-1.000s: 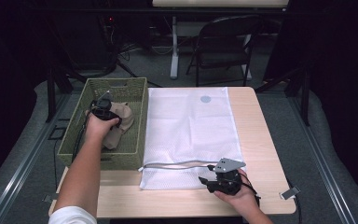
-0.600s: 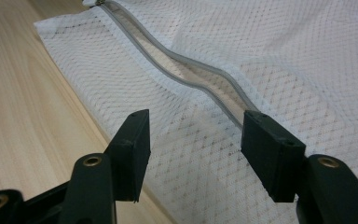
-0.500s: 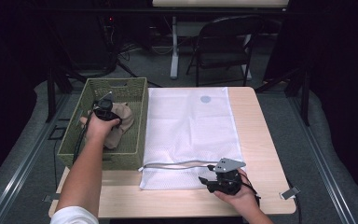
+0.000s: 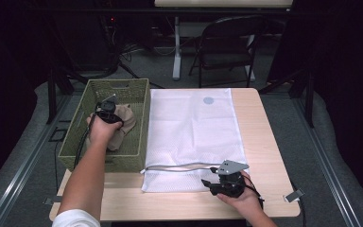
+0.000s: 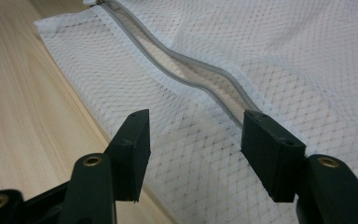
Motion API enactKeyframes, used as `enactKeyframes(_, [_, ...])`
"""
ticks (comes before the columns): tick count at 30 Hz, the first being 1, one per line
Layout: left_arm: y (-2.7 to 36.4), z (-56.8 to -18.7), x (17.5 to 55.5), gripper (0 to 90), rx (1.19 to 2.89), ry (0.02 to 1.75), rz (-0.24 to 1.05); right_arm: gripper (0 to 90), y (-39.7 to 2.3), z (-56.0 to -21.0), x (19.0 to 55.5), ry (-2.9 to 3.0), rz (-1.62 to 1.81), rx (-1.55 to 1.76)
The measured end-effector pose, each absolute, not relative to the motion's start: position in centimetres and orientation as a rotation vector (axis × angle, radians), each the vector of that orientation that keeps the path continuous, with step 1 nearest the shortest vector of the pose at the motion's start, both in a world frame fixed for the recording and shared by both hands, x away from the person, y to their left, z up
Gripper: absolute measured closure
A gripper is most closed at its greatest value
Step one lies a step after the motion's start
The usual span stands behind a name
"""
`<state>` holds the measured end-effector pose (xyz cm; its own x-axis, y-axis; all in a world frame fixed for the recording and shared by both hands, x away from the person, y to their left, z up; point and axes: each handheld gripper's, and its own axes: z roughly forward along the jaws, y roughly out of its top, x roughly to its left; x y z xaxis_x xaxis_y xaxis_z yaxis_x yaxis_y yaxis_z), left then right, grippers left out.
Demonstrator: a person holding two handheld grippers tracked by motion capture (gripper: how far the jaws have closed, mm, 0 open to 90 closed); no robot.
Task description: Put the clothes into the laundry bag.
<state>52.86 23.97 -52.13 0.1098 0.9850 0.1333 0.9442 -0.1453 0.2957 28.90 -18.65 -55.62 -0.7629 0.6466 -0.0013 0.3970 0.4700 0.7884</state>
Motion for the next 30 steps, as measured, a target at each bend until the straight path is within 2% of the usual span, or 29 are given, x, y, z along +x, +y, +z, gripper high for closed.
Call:
enactKeyframes(11, [23.58,-52.13,52.75,44.1,2.249,1.957,0.478,41.8,-18.67,-55.65,28.94,2.423,1.176,0.886])
enactKeyframes(30, [23.72,-51.63,52.67,50.1,2.246,1.956,0.479,41.8,-18.76,-55.74,29.04,2.421,1.178,0.894])
